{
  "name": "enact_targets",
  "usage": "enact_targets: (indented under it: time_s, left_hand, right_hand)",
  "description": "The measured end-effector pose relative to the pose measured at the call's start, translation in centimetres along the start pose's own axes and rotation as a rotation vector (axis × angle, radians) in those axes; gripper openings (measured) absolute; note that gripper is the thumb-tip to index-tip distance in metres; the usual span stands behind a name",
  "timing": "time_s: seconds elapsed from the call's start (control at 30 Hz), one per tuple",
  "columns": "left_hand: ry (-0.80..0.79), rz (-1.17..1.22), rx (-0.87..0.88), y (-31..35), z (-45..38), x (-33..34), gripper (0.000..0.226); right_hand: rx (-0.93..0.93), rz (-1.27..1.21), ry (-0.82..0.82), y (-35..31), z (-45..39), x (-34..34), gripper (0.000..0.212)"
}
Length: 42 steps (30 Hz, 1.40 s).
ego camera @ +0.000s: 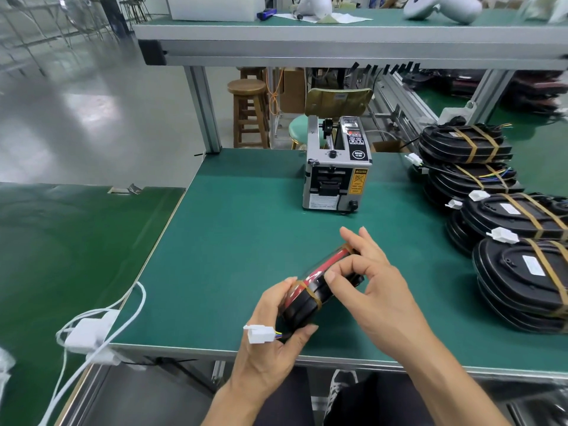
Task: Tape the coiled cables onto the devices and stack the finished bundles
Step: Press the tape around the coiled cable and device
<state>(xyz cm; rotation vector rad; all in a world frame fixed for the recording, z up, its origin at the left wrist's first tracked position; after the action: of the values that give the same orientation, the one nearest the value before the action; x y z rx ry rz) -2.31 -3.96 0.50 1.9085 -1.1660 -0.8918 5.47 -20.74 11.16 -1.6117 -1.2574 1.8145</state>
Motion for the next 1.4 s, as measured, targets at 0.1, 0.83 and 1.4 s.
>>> enact_targets:
  time_s: [0.1,0.83,1.4]
  left_hand:
    - [0.007,0.004,-0.004,-0.1,0.0,0.0,0.068]
    - [0.003,0.035,-0.019,-0.9,0.4,0.0,0.066]
    - [0.005,0.042,-0.039,-0.4,0.2,-0.1,0.066]
  right_hand:
    - [-0.009,0.025,-0.009,0.1,-0.1,0.1,0.019]
    - [-0.104,0.19,0.087,-0.9,0.4,0.3,0.022]
    - [-0.149,0.209,0.101,-1.5,1.0,0.2,0.026]
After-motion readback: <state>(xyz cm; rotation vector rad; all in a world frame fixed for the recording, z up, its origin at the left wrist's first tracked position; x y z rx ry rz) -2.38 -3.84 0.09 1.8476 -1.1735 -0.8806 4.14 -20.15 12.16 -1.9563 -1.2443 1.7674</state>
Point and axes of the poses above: each hand's wrist, its own z-axis away from the middle knuckle, its own x-axis out of the palm, y = z × x, the point moved 5 cm from there along -z, towards the middle knuckle, and after that the axes turned 9 degrees about z, right-handed, at the moved point
